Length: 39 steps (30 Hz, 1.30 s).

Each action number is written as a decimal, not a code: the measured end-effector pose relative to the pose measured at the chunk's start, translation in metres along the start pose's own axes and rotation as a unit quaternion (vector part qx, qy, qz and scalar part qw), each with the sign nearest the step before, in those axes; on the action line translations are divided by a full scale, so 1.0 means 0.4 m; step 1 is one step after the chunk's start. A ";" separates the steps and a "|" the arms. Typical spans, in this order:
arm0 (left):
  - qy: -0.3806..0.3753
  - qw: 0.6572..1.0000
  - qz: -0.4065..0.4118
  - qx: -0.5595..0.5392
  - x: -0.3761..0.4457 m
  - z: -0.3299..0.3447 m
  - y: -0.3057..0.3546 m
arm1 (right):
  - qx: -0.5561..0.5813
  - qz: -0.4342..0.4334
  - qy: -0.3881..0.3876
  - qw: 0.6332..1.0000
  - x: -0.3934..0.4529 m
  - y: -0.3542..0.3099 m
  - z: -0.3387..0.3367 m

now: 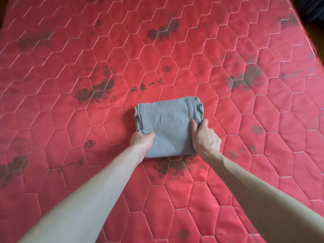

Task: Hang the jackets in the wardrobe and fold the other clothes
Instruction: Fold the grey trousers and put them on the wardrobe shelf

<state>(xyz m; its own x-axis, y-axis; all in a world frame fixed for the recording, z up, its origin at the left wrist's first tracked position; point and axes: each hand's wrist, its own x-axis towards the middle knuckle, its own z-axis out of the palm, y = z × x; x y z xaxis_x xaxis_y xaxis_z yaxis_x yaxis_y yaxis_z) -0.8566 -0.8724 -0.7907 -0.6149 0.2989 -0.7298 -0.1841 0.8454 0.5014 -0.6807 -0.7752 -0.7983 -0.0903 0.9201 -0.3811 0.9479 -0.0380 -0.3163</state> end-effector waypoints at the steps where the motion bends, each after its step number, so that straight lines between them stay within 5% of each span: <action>1: -0.007 1.000 -0.008 -0.008 0.001 0.001 0.005 | -0.008 -0.007 0.011 1.000 -0.002 -0.003 0.002; 3: -0.024 0.998 -0.032 -0.040 0.002 -0.005 0.013 | 0.002 -0.009 0.011 1.000 -0.002 -0.002 -0.003; 6: -0.056 0.994 -0.055 -0.082 0.002 -0.014 0.015 | 0.085 0.035 -0.086 0.992 0.018 0.020 -0.032; 10: -0.064 0.991 -0.029 -0.115 -0.005 -0.034 -0.002 | 0.289 0.079 -0.224 0.927 0.035 0.035 -0.063; 13: -0.068 0.993 0.014 -0.095 0.007 -0.034 -0.022 | 0.304 0.104 -0.277 0.906 0.051 0.021 -0.072; 22: -0.132 0.975 0.054 -0.170 0.002 -0.057 -0.018 | 0.328 0.067 -0.228 0.914 0.070 -0.016 -0.095; 26: -0.227 0.957 -0.001 -0.180 -0.042 -0.111 0.004 | 0.392 0.012 -0.184 0.901 0.022 0.006 -0.122; 30: -0.301 0.935 -0.063 -0.175 -0.082 -0.180 0.039 | 0.428 -0.003 -0.228 0.875 -0.021 0.015 -0.147; 34: -0.282 0.945 -0.043 -0.162 -0.102 -0.201 0.046 | 0.462 -0.015 -0.266 0.846 -0.047 0.009 -0.176; 39: -0.258 0.951 -0.014 -0.172 -0.160 -0.234 0.045 | 0.460 -0.024 -0.249 0.852 -0.093 -0.012 -0.236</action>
<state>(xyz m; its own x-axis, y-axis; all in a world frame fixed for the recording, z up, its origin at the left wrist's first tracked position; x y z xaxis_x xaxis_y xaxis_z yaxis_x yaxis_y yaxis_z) -0.8924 -0.9179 -0.6915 -0.1649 0.5301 -0.8317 -0.4889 0.6884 0.5357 -0.6529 -0.7725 -0.7005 -0.4590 0.6579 -0.5971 0.3195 -0.5049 -0.8019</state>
